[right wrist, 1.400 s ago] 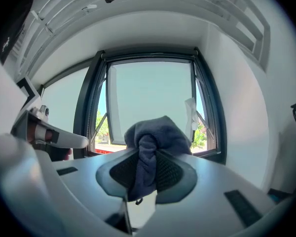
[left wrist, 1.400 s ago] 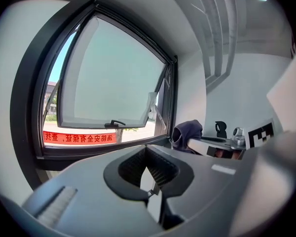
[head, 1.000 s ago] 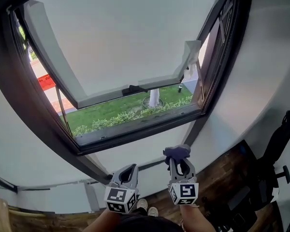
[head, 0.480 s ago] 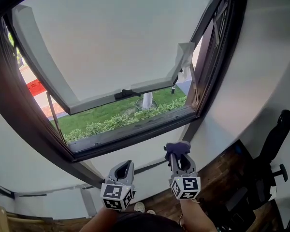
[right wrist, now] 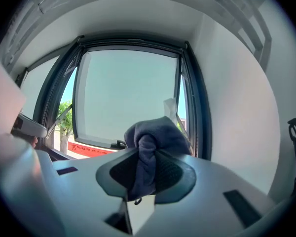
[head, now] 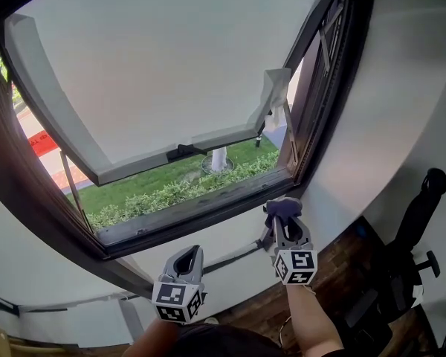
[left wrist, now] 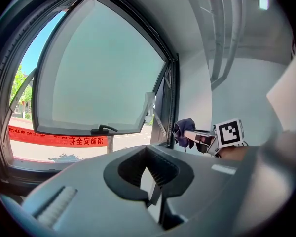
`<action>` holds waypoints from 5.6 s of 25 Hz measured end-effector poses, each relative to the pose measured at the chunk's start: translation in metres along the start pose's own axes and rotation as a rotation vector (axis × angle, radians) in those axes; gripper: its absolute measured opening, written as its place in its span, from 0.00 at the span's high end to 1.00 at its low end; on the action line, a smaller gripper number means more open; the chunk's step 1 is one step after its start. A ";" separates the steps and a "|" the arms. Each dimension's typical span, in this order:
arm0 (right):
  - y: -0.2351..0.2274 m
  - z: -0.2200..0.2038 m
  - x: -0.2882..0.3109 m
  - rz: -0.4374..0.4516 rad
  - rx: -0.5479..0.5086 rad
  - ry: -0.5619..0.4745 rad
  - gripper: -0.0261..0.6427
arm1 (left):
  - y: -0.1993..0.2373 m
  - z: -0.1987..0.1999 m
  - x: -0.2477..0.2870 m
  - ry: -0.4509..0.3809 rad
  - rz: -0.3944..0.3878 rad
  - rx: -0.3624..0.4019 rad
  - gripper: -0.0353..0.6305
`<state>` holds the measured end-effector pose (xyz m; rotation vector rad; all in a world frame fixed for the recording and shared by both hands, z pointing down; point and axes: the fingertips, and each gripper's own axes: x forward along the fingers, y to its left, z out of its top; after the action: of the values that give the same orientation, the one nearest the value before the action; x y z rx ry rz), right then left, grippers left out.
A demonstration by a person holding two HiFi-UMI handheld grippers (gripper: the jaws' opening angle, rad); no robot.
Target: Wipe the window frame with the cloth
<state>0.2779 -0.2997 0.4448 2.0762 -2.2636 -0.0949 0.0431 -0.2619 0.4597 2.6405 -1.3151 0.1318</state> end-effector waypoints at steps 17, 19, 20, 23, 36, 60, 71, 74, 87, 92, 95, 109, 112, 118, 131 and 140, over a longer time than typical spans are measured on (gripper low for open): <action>-0.084 -0.056 0.115 -0.030 -0.126 0.234 0.84 | 0.032 0.006 0.021 0.011 0.039 0.011 0.94; -0.094 -0.066 0.128 -0.041 -0.143 0.282 0.84 | 0.037 0.005 0.019 0.020 0.056 0.008 0.94; -0.099 -0.070 0.133 -0.046 -0.150 0.303 0.84 | 0.041 0.004 0.017 0.023 0.066 0.008 0.94; -0.114 -0.081 0.148 -0.068 -0.167 0.349 0.84 | 0.052 0.001 0.013 0.033 0.093 0.007 0.94; -0.146 -0.119 0.186 -0.105 -0.273 0.514 0.84 | 0.085 -0.012 0.010 0.067 0.166 -0.024 0.94; -0.147 -0.144 0.196 -0.053 -0.180 0.653 0.87 | 0.095 -0.031 0.004 0.110 0.192 -0.052 0.94; -0.109 -0.142 0.193 0.101 -0.314 0.713 0.87 | 0.079 -0.032 -0.002 0.116 0.172 -0.041 0.94; -0.102 -0.142 0.193 0.135 -0.322 0.728 0.87 | 0.081 -0.031 -0.007 0.109 0.182 -0.043 0.94; -0.061 -0.141 0.185 0.239 -0.325 0.780 0.87 | 0.082 -0.032 -0.022 0.099 0.212 -0.057 0.94; -0.042 -0.139 0.181 0.290 -0.350 0.783 0.87 | 0.078 -0.033 -0.025 0.097 0.215 -0.062 0.94; -0.030 -0.139 0.179 0.317 -0.363 0.785 0.87 | 0.075 -0.033 -0.026 0.097 0.216 -0.060 0.94; 0.024 -0.133 0.175 0.458 -0.493 0.806 0.87 | 0.064 -0.039 -0.031 0.103 0.211 -0.068 0.94; 0.035 -0.135 0.172 0.488 -0.508 0.819 0.87 | 0.063 -0.038 -0.031 0.102 0.209 -0.069 0.94; 0.060 -0.130 0.168 0.552 -0.561 0.802 0.86 | 0.063 -0.039 -0.031 0.105 0.207 -0.069 0.94; 0.103 -0.135 0.154 0.606 -0.589 0.813 0.86 | 0.065 -0.039 -0.041 0.100 0.221 -0.071 0.94; 0.140 -0.131 0.148 0.669 -0.604 0.786 0.86 | 0.069 -0.040 -0.049 0.094 0.227 -0.079 0.94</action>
<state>0.1389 -0.4352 0.5895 0.7916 -1.9319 0.0626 -0.0414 -0.2561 0.5000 2.3829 -1.5503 0.2276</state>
